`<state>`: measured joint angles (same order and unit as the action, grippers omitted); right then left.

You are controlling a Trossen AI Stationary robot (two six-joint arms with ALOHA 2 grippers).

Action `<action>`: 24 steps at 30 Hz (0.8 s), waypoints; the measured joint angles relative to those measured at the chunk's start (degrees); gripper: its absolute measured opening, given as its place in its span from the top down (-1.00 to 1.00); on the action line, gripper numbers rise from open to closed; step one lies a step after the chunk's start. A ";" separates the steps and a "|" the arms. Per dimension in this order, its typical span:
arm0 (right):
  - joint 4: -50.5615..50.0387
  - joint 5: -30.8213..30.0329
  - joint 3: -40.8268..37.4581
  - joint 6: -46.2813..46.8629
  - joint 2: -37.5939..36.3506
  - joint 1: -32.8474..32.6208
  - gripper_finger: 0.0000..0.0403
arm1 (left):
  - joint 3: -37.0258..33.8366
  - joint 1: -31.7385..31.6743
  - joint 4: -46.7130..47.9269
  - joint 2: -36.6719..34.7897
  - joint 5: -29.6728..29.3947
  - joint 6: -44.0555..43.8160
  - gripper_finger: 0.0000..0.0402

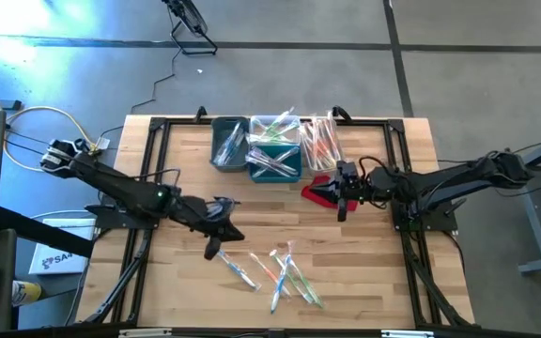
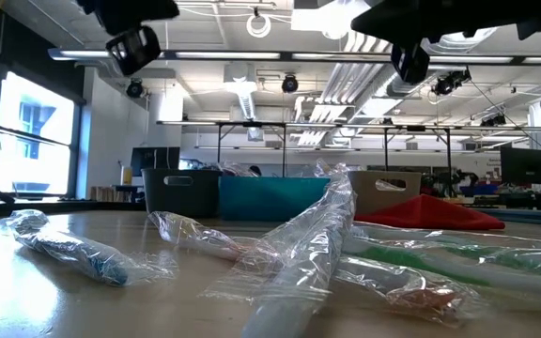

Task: Pick & Place Toothbrushes
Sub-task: Put the left blue toothbrush into the gray bin

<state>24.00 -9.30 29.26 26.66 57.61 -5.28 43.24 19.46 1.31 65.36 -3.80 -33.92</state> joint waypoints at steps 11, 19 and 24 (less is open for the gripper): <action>1.24 1.75 0.00 0.25 2.13 0.00 0.98 | 8.21 3.83 16.80 8.65 -6.51 -2.67 1.00; -0.33 1.73 -0.02 -1.63 2.31 0.02 0.98 | 11.61 3.81 24.63 13.79 -6.40 1.62 1.00; -1.11 1.77 -0.09 -1.52 2.76 0.02 0.98 | 11.64 3.81 23.95 14.03 -6.39 8.77 1.00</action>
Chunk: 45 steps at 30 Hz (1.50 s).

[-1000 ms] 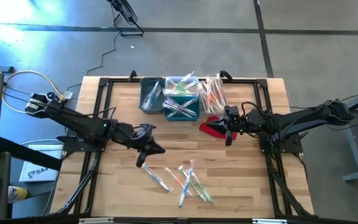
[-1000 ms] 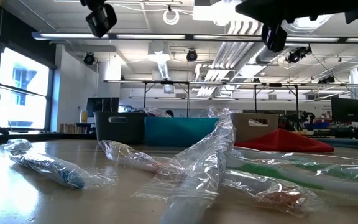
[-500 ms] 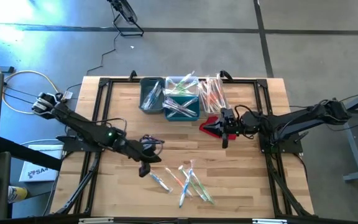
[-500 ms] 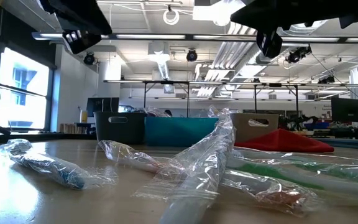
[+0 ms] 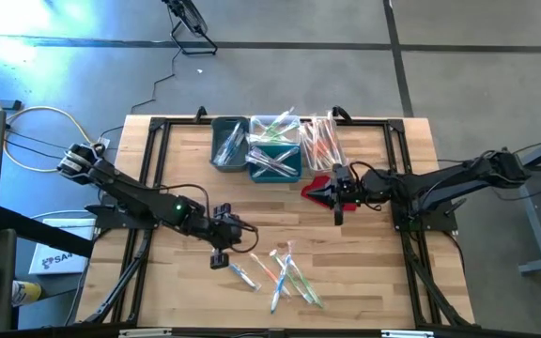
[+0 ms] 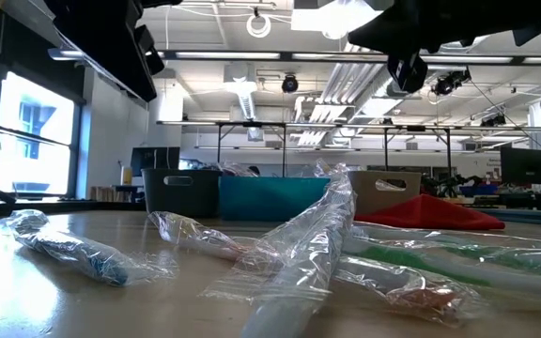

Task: Pick & Place Toothbrushes
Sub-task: Put the left blue toothbrush into the gray bin

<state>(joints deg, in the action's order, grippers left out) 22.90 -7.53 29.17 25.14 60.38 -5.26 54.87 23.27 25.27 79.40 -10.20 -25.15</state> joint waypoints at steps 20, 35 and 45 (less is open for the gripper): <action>-0.37 -0.02 0.02 -6.30 -0.26 0.08 0.98 | -0.02 -0.02 0.56 0.02 -1.20 3.95 0.50; -0.43 -0.88 0.00 -8.51 -0.26 0.16 0.98 | -0.04 -0.02 5.03 0.02 -1.48 2.18 0.50; -0.49 -0.98 0.02 -8.43 -0.26 0.55 0.98 | 0.29 0.02 4.47 2.84 4.26 2.12 0.50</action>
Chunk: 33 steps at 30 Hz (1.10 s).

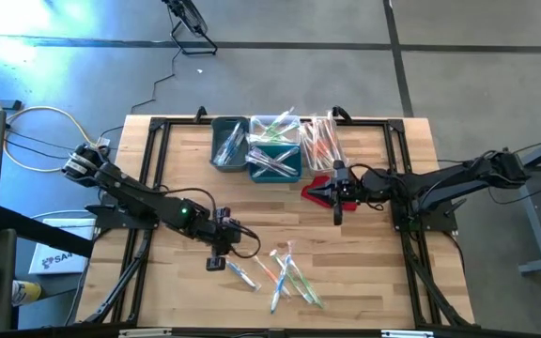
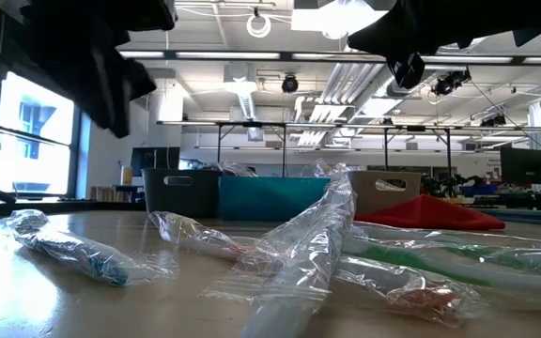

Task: Pick & Place Toothbrushes
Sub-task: Put the left blue toothbrush into the gray bin

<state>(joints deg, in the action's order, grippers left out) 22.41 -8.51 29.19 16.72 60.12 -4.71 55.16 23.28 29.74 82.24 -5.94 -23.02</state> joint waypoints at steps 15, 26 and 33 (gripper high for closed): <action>-2.52 -1.01 0.00 2.93 -0.02 -0.01 0.98 | 3.63 0.00 5.57 5.44 3.66 2.20 0.50; -2.93 -1.88 0.00 2.94 -0.02 -0.02 0.98 | 3.65 3.34 6.90 5.44 5.26 2.25 0.50; -2.99 -2.08 0.00 1.17 -0.02 0.00 0.98 | 3.62 7.22 7.88 6.40 3.46 2.23 0.50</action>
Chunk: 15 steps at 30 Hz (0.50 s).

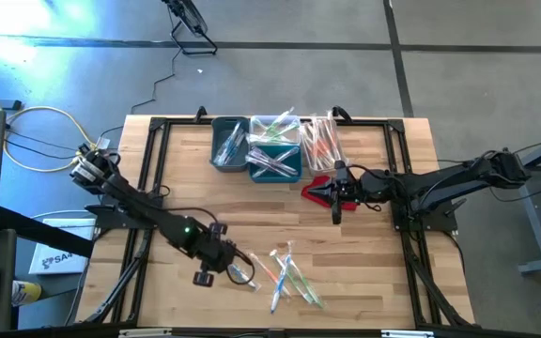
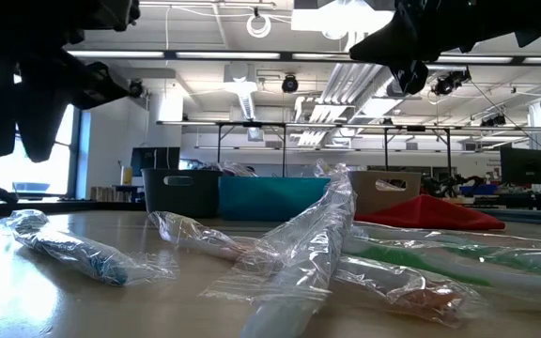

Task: Pick & Place Toothbrushes
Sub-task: Put the left blue toothbrush into the gray bin

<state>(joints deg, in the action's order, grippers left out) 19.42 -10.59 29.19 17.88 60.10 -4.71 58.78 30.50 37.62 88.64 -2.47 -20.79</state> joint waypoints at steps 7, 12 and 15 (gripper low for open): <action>-0.65 0.04 0.00 0.02 0.00 0.92 0.98 | 1.21 1.03 0.73 4.37 -1.06 1.10 0.50; -2.27 0.09 0.00 0.27 0.00 1.14 0.98 | 1.23 1.00 1.29 5.32 -1.42 1.09 0.50; -2.80 0.07 0.00 0.30 0.00 1.11 0.98 | 1.23 1.00 1.01 5.32 -1.51 1.07 0.50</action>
<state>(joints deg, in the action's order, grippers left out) 16.62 -10.52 29.19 18.18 60.10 -3.60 60.01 31.51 38.62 93.95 -3.99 -19.73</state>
